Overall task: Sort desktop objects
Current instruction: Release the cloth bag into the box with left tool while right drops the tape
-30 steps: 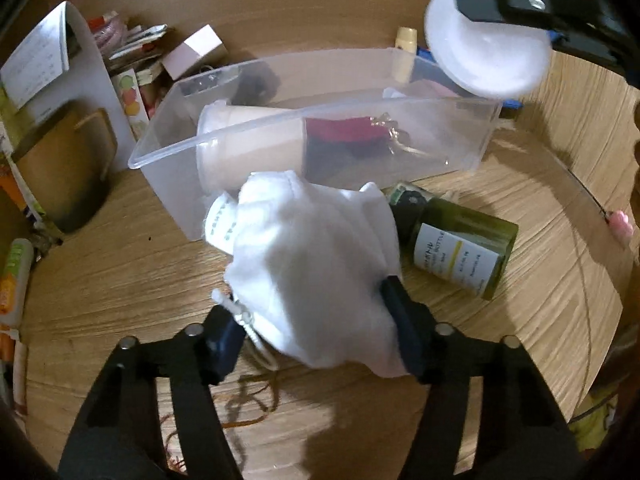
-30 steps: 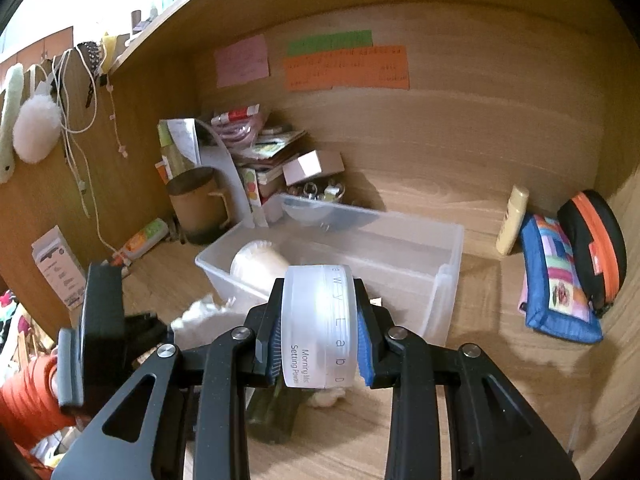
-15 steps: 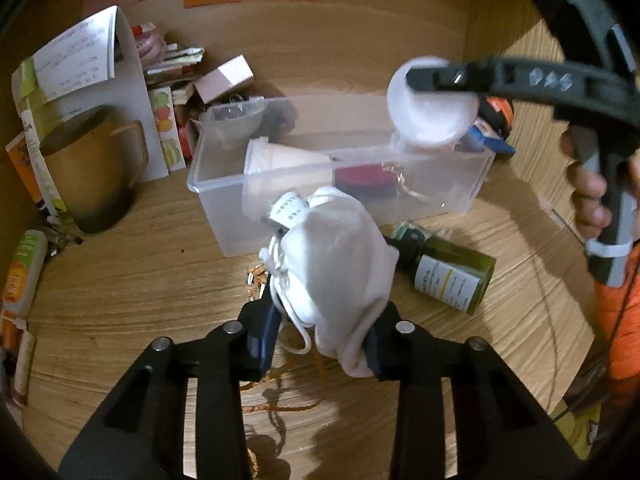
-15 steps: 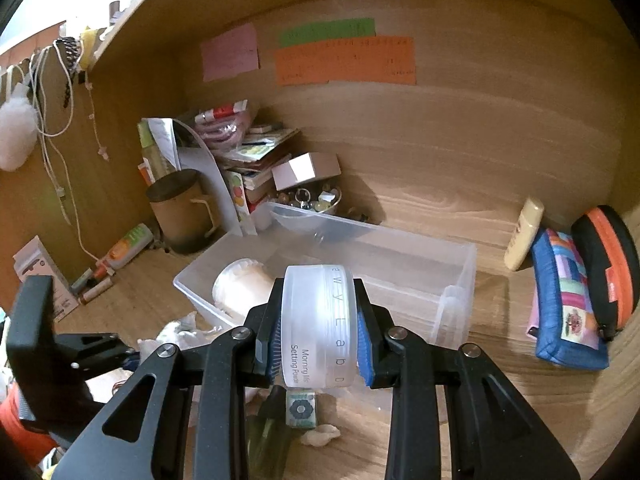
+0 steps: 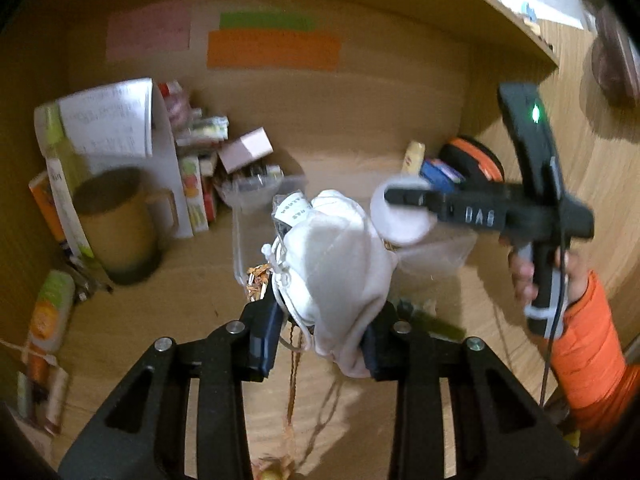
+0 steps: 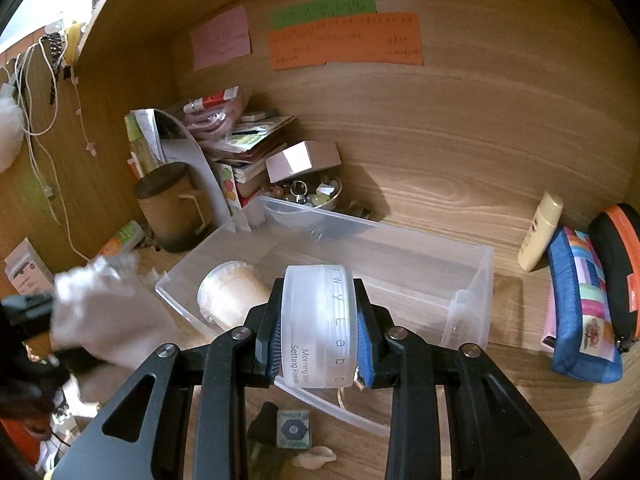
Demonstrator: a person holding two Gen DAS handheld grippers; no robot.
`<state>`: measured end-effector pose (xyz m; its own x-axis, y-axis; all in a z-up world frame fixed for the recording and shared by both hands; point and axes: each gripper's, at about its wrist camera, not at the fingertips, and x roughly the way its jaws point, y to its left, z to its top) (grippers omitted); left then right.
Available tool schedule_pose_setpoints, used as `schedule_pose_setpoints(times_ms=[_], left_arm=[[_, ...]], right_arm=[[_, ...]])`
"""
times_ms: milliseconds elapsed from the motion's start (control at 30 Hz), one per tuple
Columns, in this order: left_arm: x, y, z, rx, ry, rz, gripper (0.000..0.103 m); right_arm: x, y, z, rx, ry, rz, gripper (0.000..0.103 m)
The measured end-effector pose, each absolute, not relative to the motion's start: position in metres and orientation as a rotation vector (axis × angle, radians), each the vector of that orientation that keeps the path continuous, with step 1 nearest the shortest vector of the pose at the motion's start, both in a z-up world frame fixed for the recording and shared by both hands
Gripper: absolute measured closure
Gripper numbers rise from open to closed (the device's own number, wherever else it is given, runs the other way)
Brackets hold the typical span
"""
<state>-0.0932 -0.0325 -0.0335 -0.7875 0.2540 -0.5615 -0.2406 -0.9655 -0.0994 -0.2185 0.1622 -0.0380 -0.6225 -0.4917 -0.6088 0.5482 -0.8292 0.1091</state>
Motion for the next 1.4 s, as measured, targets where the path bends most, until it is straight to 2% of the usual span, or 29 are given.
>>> schedule_pose_setpoints(times_ms=[400, 867, 1400], left_arm=[[-0.146, -0.015, -0.012, -0.843, -0.025, 2.697, 0.069], [-0.21, 0.022, -0.056, -1.002, 0.03, 2.621, 0.069], [-0.22, 0.041, -0.081, -1.042, 0.119, 2.609, 0.068]], right_arm=[[-0.232, 0.164, -0.053, 0.906, 0.094, -2.402, 0.076], [-0.24, 0.17, -0.07, 0.959, 0.113, -2.458, 0.076], [-0.243, 0.174, -0.069, 0.968, 0.162, -2.518, 0.076]])
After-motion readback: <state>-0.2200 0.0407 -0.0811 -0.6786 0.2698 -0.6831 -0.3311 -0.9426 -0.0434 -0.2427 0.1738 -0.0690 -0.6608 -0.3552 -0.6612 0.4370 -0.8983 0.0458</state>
